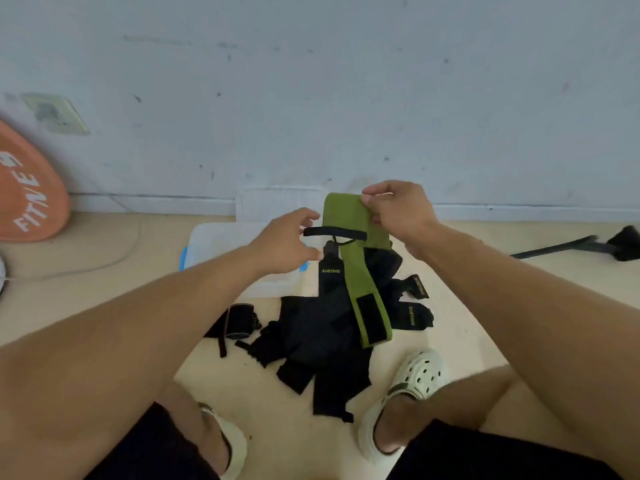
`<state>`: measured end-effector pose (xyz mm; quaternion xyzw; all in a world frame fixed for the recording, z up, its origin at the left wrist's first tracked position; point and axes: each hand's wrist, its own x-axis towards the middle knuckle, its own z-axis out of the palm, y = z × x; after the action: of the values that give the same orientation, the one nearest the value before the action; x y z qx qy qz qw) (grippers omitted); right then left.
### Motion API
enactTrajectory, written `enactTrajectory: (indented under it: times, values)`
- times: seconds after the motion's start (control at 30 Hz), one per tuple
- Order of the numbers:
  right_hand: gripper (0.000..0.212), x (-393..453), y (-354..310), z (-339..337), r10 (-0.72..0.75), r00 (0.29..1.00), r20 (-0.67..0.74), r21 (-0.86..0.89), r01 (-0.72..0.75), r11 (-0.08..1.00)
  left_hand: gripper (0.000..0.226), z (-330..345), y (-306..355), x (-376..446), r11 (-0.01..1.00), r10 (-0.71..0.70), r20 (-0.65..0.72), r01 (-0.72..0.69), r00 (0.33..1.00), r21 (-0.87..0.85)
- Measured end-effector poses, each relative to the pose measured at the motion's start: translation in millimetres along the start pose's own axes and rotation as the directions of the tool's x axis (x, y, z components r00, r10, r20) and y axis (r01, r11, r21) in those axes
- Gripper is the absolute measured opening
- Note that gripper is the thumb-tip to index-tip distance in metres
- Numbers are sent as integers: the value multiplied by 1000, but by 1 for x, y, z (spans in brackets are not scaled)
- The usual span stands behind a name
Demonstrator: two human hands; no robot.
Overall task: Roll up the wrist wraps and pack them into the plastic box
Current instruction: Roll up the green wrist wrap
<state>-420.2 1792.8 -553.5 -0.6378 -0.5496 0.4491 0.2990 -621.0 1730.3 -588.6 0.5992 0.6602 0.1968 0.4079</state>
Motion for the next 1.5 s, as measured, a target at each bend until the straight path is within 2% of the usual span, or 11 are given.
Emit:
enactTrajectory:
  times: [0.2, 0.37, 0.57, 0.73, 0.9, 1.0, 1.1, 1.23, 1.33, 1.43, 1.5]
  values:
    - [3, -41, -40, -39, -148, 987, 58, 118, 140, 983, 78, -13, 40, -9, 940, -12, -100, -23, 995, -341]
    - [2, -51, -34, -33, -195, 975, 105, 239, 166, 957, 52, -14, 45, -11, 971, 92, -142, -121, 986, -208]
    - [15, -33, -39, -24, -150, 969, 196, 163, 118, 979, 28, -29, 44, -2, 984, 159, -160, -169, 974, -55]
    - [37, -1, -21, -22, 46, 923, 383, -330, 90, 940, 28, -24, 42, -3, 972, 162, -218, -193, 962, -132]
    - [11, 17, -1, -10, 84, 901, 425, -613, 218, 759, 26, -23, 49, -8, 923, 208, -186, -256, 960, -288]
    - [21, 30, 3, -11, 70, 926, 370, -622, 191, 760, 22, -26, 49, -10, 965, 189, 48, -176, 981, -195]
    - [26, 29, -2, -14, -3, 941, 338, -562, 204, 802, 33, -34, 36, -15, 999, 26, 450, -33, 892, 6]
    - [36, 9, -22, -9, -159, 910, 383, -517, 354, 779, 33, -31, 19, -8, 969, -180, 237, 130, 955, 212]
    - [38, -17, -27, -3, -340, 845, 412, -434, 510, 742, 35, -30, 15, 2, 944, -305, 139, 319, 942, -85]
    - [34, -38, -24, 3, -554, 723, 412, -260, 677, 689, 68, -35, 12, 10, 782, -372, 369, 502, 852, -371]
    - [30, -45, -19, 7, -638, 636, 435, -203, 759, 618, 65, -35, 12, 10, 619, -340, 479, 576, 809, -533]
